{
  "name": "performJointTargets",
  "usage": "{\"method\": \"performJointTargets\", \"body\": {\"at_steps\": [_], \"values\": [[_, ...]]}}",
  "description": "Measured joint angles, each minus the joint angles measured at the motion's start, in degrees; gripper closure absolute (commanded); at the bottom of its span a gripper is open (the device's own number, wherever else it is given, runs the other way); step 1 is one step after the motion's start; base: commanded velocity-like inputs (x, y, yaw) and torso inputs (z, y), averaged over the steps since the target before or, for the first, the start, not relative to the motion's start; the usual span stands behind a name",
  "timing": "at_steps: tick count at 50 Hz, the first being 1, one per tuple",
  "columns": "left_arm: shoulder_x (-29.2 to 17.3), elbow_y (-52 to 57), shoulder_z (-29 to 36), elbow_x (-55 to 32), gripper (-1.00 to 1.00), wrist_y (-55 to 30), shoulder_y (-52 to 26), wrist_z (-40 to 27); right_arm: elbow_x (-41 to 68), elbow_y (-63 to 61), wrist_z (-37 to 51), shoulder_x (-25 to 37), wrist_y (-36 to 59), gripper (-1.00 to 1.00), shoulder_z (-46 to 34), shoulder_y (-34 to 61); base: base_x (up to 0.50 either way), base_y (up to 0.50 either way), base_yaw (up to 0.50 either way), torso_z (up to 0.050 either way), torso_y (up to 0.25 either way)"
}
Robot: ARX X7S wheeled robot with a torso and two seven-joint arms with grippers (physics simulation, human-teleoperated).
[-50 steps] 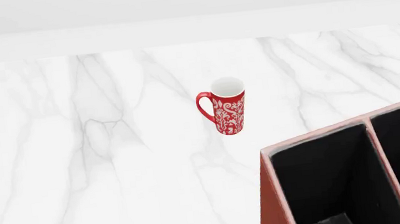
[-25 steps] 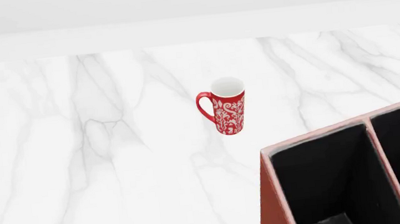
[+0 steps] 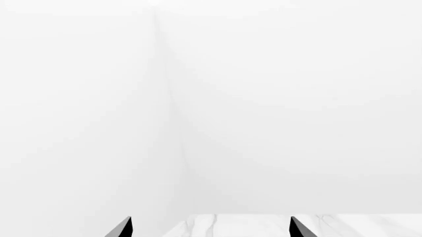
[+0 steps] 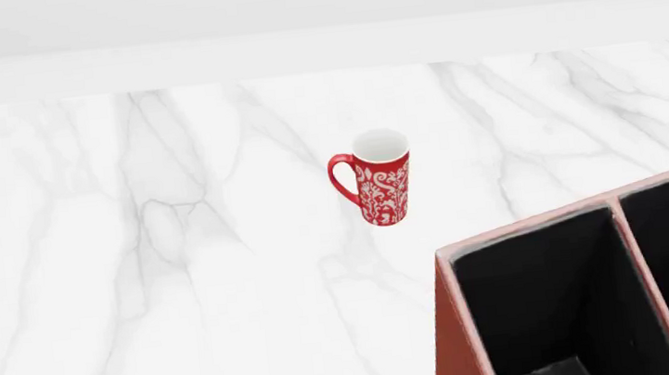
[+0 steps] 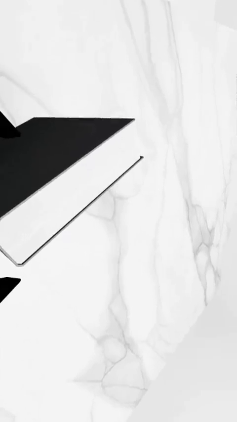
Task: Pick up the book and place it in the left compartment of the caddy.
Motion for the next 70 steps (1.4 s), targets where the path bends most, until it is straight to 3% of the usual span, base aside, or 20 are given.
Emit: {"method": "performJointTargets", "body": {"at_steps": [21, 22, 46, 70], "values": [[-0.7, -0.1, 0.8, -0.2, -1.0, -0.7, -0.2, -0.7, 1.1, 0.6, -1.6, -1.2, 0.0, -1.0, 0.0, 0.5, 0.0, 0.0, 0.0, 0.0, 0.0], [-0.7, -0.1, 0.8, -0.2, -1.0, -0.7, -0.2, -0.8, 1.2, 0.6, -1.7, -1.2, 0.0, 1.0, 0.0, 0.5, 0.0, 0.0, 0.0, 0.0, 0.0], [-0.8, -0.1, 1.0, -0.1, -1.0, -1.0, -0.4, -0.8, 4.1, -0.9, -0.7, -0.2, -0.4, 1.0, 1.4, 0.3, 0.0, 0.0, 0.0, 0.0, 0.0], [-1.4, -0.3, 1.0, -0.8, -1.0, -0.9, -0.2, -1.5, 13.8, -11.8, 2.4, 2.5, 0.0, 1.0, 3.5, -2.8, 0.0, 0.0, 0.0, 0.0, 0.0]]}}
